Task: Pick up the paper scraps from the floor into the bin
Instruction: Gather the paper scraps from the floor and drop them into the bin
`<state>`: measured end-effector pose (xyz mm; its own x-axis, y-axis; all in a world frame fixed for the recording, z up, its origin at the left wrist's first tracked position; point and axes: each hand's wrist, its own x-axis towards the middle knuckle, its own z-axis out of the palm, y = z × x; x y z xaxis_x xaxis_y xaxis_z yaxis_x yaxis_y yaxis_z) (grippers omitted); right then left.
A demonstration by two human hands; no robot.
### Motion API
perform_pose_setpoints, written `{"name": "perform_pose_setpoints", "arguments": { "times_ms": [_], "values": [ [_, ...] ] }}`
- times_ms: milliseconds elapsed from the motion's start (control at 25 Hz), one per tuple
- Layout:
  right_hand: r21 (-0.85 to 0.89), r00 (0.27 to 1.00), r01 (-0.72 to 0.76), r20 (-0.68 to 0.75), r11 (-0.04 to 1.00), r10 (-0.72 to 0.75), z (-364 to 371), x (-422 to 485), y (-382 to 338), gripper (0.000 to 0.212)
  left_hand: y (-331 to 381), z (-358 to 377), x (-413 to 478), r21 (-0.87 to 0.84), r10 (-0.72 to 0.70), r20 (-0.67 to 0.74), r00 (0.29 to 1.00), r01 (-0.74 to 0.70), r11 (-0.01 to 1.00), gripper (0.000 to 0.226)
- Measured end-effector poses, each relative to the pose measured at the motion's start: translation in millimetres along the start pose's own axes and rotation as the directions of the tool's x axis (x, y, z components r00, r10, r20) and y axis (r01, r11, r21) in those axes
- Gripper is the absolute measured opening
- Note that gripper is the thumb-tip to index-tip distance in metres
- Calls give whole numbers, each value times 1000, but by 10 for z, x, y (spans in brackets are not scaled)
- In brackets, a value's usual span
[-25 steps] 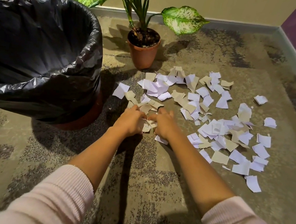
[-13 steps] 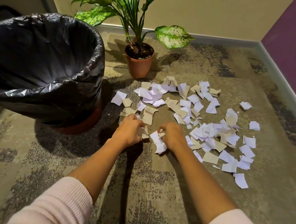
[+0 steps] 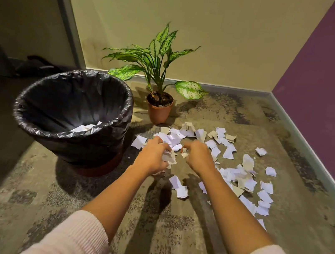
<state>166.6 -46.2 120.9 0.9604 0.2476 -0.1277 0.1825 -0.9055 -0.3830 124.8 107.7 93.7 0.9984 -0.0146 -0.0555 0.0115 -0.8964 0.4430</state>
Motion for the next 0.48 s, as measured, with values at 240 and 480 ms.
{"name": "perform_pose_setpoints", "arguments": {
  "times_ms": [240,480],
  "values": [
    [-12,993,80,-86,997,-80,-484,22,-431,40,198,-534,-3,4,76,-166,983,-76,997,43],
    [24,971,151,-192,988,-144,-814,124,-1038,38,63,-1212,31,62,101,-305,947,-86,994,45]
  ]
}}
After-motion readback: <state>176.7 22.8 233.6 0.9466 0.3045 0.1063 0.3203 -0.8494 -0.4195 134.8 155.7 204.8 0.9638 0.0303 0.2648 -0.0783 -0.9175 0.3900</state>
